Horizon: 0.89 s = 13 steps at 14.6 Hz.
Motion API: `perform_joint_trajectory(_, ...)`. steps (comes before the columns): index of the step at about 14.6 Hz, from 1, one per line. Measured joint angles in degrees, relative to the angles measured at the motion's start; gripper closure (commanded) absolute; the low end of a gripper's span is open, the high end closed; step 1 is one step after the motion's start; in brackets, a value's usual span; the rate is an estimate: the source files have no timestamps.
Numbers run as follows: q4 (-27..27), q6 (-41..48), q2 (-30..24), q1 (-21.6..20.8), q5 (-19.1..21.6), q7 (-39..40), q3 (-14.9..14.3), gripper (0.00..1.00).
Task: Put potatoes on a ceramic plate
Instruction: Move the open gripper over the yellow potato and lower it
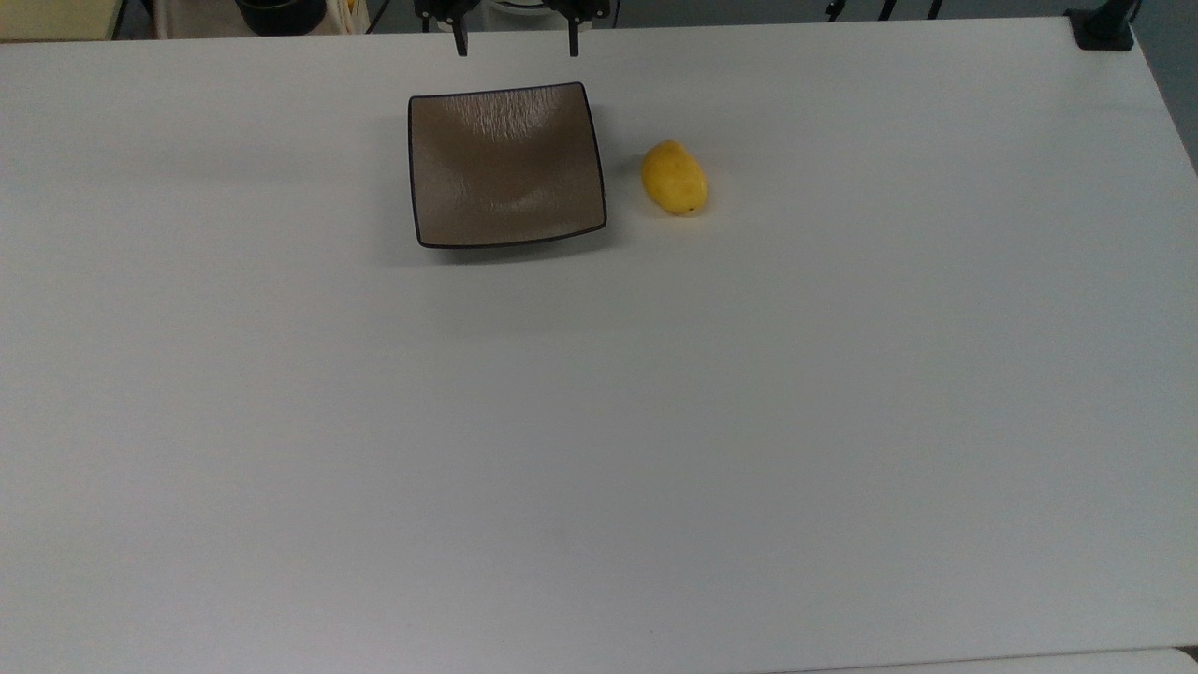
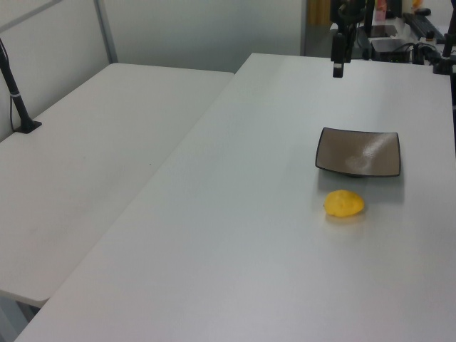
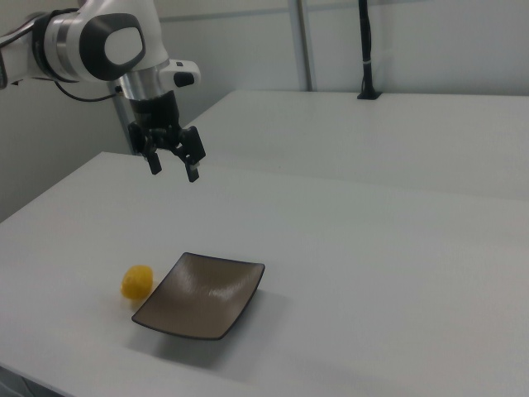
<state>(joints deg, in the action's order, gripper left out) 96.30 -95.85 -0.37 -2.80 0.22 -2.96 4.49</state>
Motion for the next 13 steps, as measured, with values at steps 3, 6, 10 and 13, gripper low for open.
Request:
perform_joint_trajectory(3,0.5,0.0,-0.3,0.0,0.0,0.1,0.2,0.00)
perform_joint_trajectory(6,0.8,0.0,-0.7,0.0,0.0,0.1,0.5,0.00)
perform_joint_trajectory(10,1.8,0.0,-0.7,-0.1,0.0,0.1,2.2,0.00)
perform_joint_trajectory(13,4.3,0.0,-0.7,-0.2,0.0,0.2,5.2,0.00)
